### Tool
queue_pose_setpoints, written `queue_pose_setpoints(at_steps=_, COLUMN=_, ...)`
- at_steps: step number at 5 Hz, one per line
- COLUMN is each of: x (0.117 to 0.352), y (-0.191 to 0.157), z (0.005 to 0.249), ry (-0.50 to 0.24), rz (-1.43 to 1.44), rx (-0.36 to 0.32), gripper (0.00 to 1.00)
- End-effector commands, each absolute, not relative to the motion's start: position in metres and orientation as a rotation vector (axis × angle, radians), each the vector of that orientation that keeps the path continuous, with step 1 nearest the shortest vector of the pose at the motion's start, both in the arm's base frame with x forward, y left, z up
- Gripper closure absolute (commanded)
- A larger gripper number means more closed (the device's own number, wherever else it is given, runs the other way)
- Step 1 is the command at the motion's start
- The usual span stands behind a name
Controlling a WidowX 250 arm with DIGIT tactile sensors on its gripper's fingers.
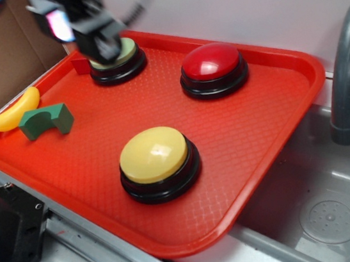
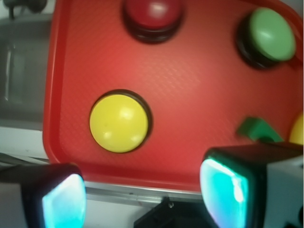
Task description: Push the yellow button.
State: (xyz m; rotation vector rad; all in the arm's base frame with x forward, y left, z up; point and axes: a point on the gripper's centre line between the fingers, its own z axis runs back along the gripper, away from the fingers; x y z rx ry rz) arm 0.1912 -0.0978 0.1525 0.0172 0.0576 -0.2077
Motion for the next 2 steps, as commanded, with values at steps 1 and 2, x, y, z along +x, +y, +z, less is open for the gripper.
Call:
queue_pose_setpoints(at_steps=1, x=0.186, y=-0.129, z=0.107, ry=0.038, rz=-0.366, rx=0.151, gripper=0.0)
queue_pose_setpoints(at_steps=2, x=0.173, y=-0.107, z=0.083, ry=0.024, rz=-0.436, rx=0.181, gripper=0.0)
